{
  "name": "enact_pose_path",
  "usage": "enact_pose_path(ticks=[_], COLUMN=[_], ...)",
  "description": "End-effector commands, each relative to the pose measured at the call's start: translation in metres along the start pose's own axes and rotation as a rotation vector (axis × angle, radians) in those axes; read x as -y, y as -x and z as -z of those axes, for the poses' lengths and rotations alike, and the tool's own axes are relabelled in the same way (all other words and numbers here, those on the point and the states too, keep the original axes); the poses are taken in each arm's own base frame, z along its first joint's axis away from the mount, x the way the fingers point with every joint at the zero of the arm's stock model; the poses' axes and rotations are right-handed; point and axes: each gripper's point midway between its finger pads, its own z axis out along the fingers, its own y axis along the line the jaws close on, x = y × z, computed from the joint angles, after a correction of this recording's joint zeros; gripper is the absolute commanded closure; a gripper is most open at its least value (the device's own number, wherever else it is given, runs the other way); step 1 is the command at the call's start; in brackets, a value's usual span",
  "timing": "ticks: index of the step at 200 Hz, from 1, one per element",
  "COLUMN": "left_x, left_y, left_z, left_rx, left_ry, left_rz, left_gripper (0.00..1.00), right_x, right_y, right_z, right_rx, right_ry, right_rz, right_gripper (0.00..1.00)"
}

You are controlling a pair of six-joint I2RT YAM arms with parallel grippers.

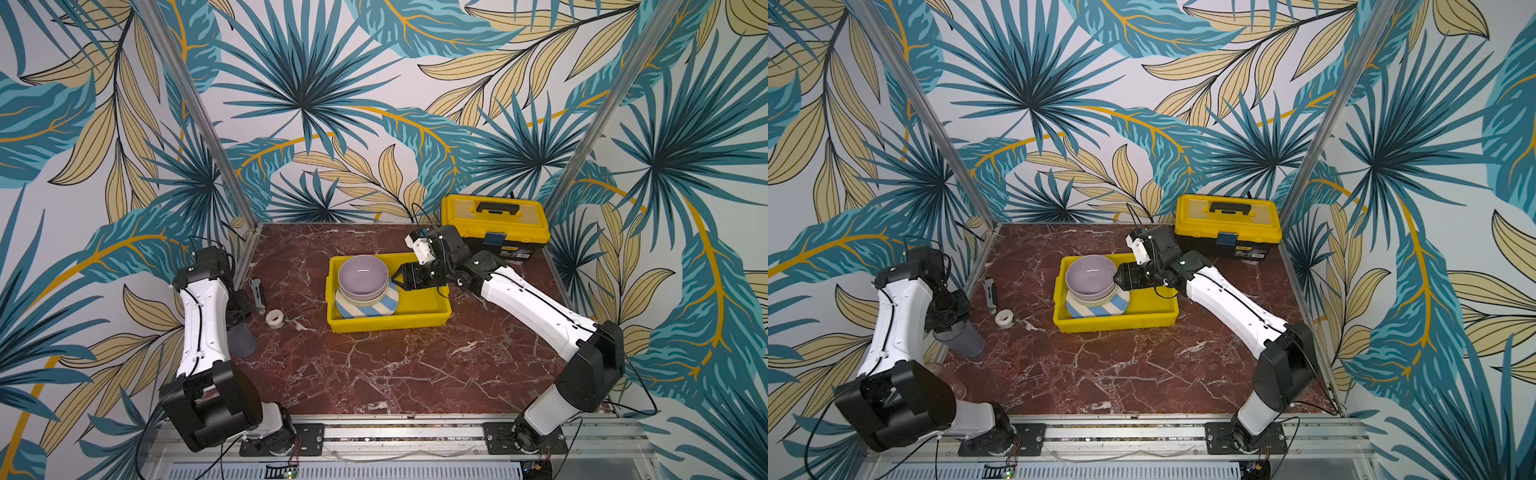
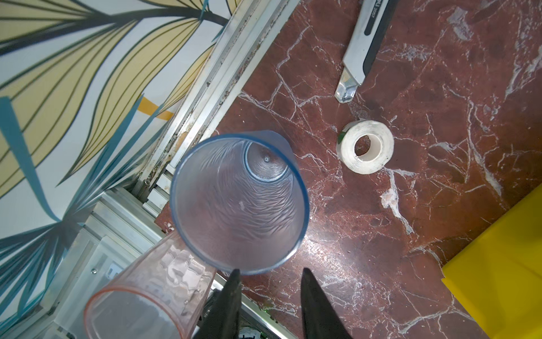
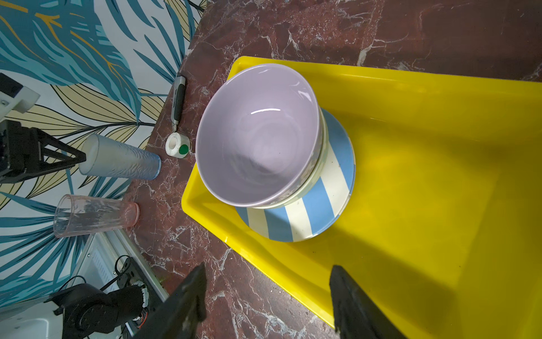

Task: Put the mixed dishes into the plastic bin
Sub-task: 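Close the left gripper on the frosted blue cup rim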

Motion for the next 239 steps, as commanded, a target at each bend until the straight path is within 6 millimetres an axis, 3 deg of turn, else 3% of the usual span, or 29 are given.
enact_pose_path(ticks=[1,97,136,190,239], left_x=[0.006,0.014,0.019,0.030,0.058], left_y=[0.005,0.013,0.010,0.006,-0.001], left_z=[-0.011,-0.036,-0.038,-0.029,-0.009], left_rx=[-0.006,-0.045,-0.055,-0.041,-0.003], left_ry=[-0.037,-0.039,-0.071,-0.114,-0.179], left_rz=[-0.004,-0.011,-0.014,-0.041,-0.118], left_gripper=[0.68,0.78,0.91,0.99,1.00], right_x=[0.001,0.003,0.004,0.003,0.002], right_y=[-0.003,-0.002,-0.002,-0.001,-0.001], right_z=[-0.002,0.003,0.002,0.001,0.003], right_rx=[-0.023,-0.008,-0.005,0.000,0.012], right_ry=[0.002,-0.019,-0.018,-0.009,-0.002], right_rz=[-0.013,-0.032,-0.047,-0.069,-0.089], right_gripper=[0.32,0.32,0.32,0.32,0.32])
